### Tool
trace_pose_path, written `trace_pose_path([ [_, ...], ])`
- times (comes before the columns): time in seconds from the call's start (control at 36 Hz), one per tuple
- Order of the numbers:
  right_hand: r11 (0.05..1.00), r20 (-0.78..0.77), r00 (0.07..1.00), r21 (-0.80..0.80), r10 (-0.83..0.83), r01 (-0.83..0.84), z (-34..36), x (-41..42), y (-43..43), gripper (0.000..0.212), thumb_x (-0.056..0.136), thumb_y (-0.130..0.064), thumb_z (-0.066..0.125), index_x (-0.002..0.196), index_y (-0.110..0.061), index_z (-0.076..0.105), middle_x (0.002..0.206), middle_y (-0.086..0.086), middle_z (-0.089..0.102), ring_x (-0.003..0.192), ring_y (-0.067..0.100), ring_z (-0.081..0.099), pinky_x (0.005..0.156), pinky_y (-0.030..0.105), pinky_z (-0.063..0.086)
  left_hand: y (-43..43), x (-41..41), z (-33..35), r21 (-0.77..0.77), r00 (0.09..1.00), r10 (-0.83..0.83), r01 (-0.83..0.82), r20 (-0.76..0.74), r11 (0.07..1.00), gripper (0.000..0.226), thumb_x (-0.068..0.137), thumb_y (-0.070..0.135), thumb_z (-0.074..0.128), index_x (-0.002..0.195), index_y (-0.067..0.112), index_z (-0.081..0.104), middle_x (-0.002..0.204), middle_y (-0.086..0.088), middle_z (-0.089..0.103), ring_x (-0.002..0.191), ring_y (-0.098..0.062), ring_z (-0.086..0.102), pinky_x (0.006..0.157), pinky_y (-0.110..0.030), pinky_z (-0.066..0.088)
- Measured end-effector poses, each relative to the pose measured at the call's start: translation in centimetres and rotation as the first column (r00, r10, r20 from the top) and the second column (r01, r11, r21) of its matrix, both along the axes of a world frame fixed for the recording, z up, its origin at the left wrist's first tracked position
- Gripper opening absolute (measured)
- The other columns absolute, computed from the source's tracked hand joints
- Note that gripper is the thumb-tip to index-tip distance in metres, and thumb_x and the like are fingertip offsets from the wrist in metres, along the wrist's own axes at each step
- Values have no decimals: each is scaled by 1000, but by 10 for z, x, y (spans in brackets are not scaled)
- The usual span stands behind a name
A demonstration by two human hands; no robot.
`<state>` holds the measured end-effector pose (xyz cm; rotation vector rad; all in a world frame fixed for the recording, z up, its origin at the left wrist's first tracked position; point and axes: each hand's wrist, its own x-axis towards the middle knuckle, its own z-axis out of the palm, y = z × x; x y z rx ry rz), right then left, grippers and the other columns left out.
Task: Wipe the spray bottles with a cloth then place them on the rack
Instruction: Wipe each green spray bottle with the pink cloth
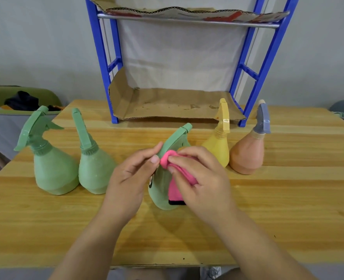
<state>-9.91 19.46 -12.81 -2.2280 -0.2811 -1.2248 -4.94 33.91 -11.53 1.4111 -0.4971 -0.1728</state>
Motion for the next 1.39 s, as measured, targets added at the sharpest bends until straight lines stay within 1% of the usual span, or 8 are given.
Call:
trace_pose_path([
  [0.17,977,-65,996,200,-62,74,2,2,-5,16,80,-6,73,95,-7,73,95,3,64,90,6,60,82,15,46,-2,-1,-1,7,1000,-1,1,24,1000,28,78,34,55,97,47,71,103,14,71,101,-6,65,90,-32,50],
  [0.42,987,-113,992,143,-53,69,-3,-6,-6,16,81,-8,72,98,-7,73,97,2,63,93,5,59,85,15,46,-3,1,3,-15,999,-17,18,35,1000,19,85,24,58,102,23,66,96,10,73,92,-6,67,81,-24,54],
  [0.56,974,-91,992,203,-87,103,8,-4,-13,19,80,-10,73,99,-10,73,97,1,62,92,2,57,82,11,44,-12,3,5,81,992,47,-57,118,995,29,71,52,66,98,41,67,104,7,70,100,-16,65,87,-39,53],
  [0.69,964,-67,993,242,-96,109,12,-1,-14,20,80,-11,74,99,-10,73,98,2,62,93,6,59,81,14,47,-18,2,13,79,989,98,-107,107,991,11,75,44,70,86,46,71,93,13,73,85,-14,68,86,-49,54],
  [0.81,951,-81,990,279,-117,135,7,3,-17,19,78,-5,77,96,-10,73,97,2,63,93,3,59,81,11,46,-18,1,16,56,993,92,-97,78,994,14,70,40,66,82,46,72,87,14,74,78,-11,68,82,-45,55],
  [0.97,914,-257,957,341,-134,220,-5,2,-27,14,79,-12,77,93,-15,75,94,-3,65,92,0,58,80,8,43,-17,1,13,72,990,102,-109,94,991,14,73,41,63,83,46,71,90,15,73,81,-10,69,82,-42,56],
  [1.22,908,-216,974,388,-75,156,15,-2,-22,22,79,-14,76,95,-29,71,98,-10,64,96,-4,57,82,5,41,-17,-1,11,60,988,119,-125,99,990,15,75,37,61,88,39,69,87,17,73,80,-5,69,79,-36,57],
  [1.39,890,-331,940,397,-87,222,1,-7,-32,18,79,-15,76,91,-27,73,95,-4,66,93,-6,56,79,2,39,-17,-3,12,97,987,117,-128,114,987,20,75,39,59,93,37,67,91,20,72,84,-3,68,83,-36,56],
])
